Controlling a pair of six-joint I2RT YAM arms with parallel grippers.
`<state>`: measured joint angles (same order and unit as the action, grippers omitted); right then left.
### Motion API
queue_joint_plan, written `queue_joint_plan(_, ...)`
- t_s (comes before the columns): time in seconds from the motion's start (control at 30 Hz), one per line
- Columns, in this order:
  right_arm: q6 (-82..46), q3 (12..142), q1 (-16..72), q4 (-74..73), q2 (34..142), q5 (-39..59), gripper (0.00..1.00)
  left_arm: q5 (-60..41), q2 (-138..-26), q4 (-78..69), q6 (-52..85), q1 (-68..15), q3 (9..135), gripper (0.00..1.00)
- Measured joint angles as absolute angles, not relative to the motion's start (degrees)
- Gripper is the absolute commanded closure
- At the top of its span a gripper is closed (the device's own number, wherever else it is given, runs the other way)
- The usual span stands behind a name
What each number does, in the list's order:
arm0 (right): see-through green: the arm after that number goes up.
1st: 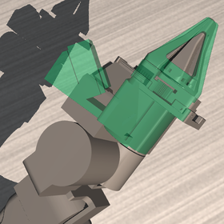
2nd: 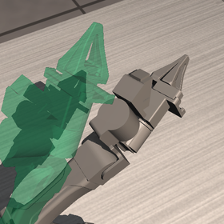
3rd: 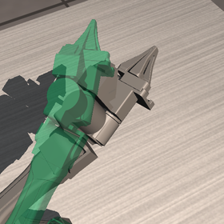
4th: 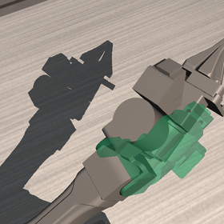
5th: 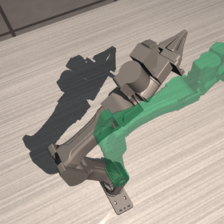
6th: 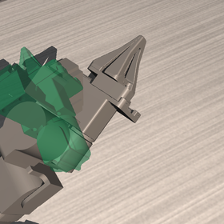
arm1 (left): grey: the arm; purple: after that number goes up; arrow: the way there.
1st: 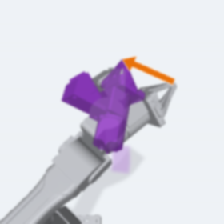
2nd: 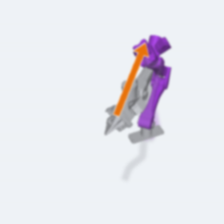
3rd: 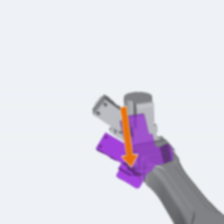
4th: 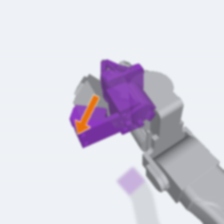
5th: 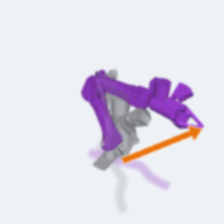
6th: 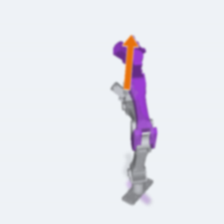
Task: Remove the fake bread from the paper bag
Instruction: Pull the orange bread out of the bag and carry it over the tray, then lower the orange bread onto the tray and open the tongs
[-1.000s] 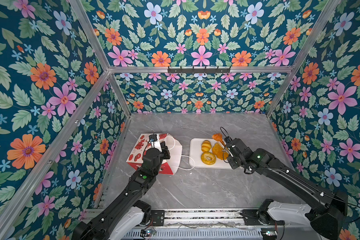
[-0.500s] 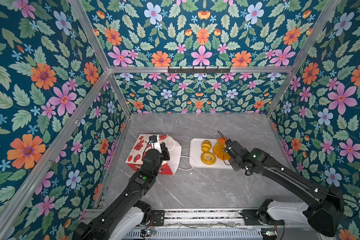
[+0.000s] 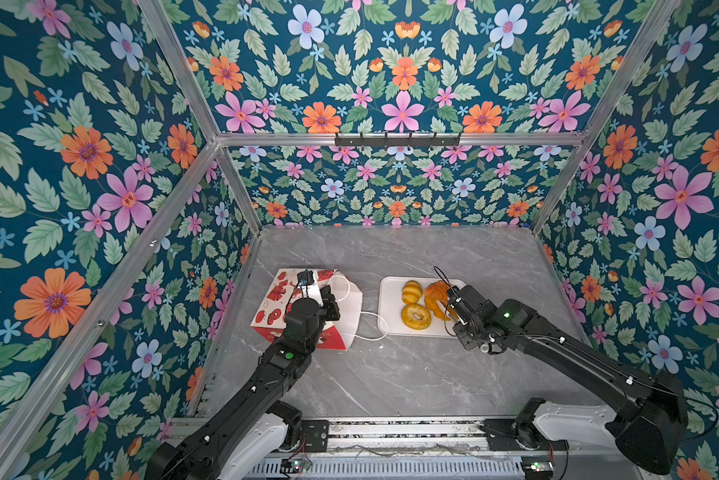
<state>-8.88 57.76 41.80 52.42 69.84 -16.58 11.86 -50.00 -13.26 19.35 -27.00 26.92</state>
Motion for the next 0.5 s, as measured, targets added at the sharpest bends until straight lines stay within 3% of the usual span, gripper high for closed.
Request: queue_joint_plan(0.5, -9.5, 56.9, 41.8, 51.6, 67.8, -11.3, 0.56, 11.7, -49.6, -13.4, 19.5, -27.0, 26.6, 0.92)
